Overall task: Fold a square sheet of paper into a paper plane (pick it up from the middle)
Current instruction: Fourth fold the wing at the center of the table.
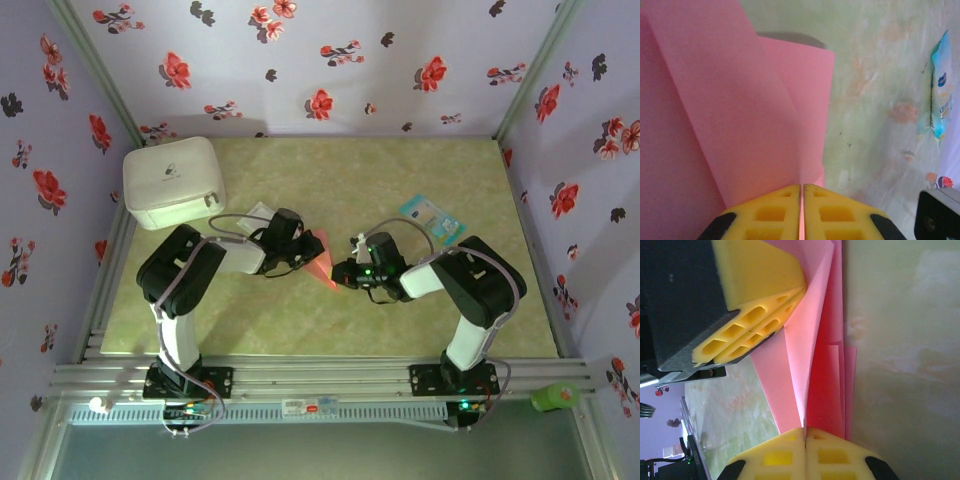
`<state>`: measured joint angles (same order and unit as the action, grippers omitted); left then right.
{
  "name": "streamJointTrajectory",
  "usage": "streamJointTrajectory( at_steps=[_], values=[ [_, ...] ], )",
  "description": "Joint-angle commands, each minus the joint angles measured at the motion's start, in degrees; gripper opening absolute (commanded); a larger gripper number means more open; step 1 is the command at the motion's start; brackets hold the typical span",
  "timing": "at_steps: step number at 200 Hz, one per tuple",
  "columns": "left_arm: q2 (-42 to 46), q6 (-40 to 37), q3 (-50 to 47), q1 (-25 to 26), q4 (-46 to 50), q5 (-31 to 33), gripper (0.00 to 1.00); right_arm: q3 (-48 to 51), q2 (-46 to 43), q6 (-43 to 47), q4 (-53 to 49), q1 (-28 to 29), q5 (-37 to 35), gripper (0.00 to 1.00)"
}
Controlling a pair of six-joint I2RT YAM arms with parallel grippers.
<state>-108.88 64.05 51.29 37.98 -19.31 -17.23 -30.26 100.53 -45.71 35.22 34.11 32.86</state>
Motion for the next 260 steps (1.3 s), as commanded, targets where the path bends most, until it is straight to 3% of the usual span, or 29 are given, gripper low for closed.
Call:
streamJointTrajectory(
  at_steps=[1,69,153,260],
  values=[
    [-1.86,-1.80,1.34,-0.45,0.68,-0.83,0.11,0.55,1.32,-0.19,-4.81,-0.97,-1.92,0.03],
    [-2.82,-2.72,1.28,-0.45,2.53,-1.00,0.11,0.64,1.10,-0.23,-5.20,-1.11,-2.10,0.04],
    [-2.86,-4.02,1.49,-0.45,4.11,-1.35,0.09,-0.59,-3.51,0.42,-13.73,-1.15,1.00,0.15],
    [-2.75,-3.88,1.31,-0.40,4.02,-1.41,0.09,-0.07,-3.51,1.98,-18.87,-1.15,4.02,0.13]
  ],
)
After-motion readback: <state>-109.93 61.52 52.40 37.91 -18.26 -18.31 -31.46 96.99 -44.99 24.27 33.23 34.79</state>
